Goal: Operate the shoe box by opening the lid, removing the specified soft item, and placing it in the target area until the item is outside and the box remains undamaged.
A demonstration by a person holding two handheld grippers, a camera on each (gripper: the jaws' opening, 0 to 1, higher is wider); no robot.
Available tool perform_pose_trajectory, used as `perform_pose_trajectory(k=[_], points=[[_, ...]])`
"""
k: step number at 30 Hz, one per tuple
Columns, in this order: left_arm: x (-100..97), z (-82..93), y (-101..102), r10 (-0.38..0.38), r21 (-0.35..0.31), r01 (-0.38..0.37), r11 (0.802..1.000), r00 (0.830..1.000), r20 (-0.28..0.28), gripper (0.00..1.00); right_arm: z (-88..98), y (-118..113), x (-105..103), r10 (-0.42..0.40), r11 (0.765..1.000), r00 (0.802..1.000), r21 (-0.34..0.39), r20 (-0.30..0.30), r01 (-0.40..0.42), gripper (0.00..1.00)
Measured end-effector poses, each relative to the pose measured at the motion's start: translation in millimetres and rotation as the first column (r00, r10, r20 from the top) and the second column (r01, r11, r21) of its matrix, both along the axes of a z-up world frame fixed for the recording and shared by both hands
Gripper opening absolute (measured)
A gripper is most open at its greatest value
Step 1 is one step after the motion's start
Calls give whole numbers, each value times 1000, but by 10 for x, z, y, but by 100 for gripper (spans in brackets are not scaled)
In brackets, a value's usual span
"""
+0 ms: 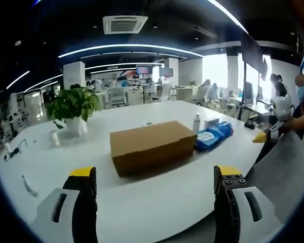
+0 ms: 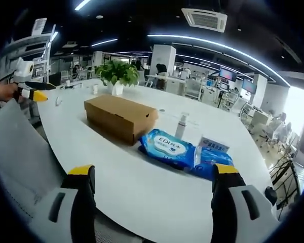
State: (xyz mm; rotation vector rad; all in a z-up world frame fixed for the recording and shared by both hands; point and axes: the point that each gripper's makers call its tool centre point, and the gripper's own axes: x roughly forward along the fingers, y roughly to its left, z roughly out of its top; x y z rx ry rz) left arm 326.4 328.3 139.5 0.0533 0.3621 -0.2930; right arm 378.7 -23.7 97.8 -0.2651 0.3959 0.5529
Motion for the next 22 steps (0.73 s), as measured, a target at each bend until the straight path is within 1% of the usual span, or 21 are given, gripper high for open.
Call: perform_pose_trajectory(k=[9, 10, 13, 15, 18, 22], points=[[7, -71, 21, 19, -6, -19, 1000, 1000, -2, 100, -28, 8, -4, -2, 1000, 1000, 3, -13, 2, 90], [5, -93, 9, 19, -8, -19, 1000, 1000, -9, 100, -38, 12, -7, 0, 1000, 1000, 0, -17, 0, 90], [-6, -111, -22, 14, -5, -14, 1000, 1000, -5, 100, -45, 14, -10, 4, 1000, 1000, -7, -17, -4, 89], [-19, -131, -22, 10, 5, -10, 1000, 1000, -7, 100, -48, 10, -10, 2, 1000, 1000, -6, -18, -3, 89], [-32, -137, -20, 12, -6, -12, 1000, 1000, -6, 100, -55, 2, -13, -3, 1000, 1000, -3, -20, 2, 88], [-42, -153, -19, 5, 1, -5, 1000, 1000, -8, 100, -57, 0, -19, -4, 1000, 1000, -1, -21, 4, 88]])
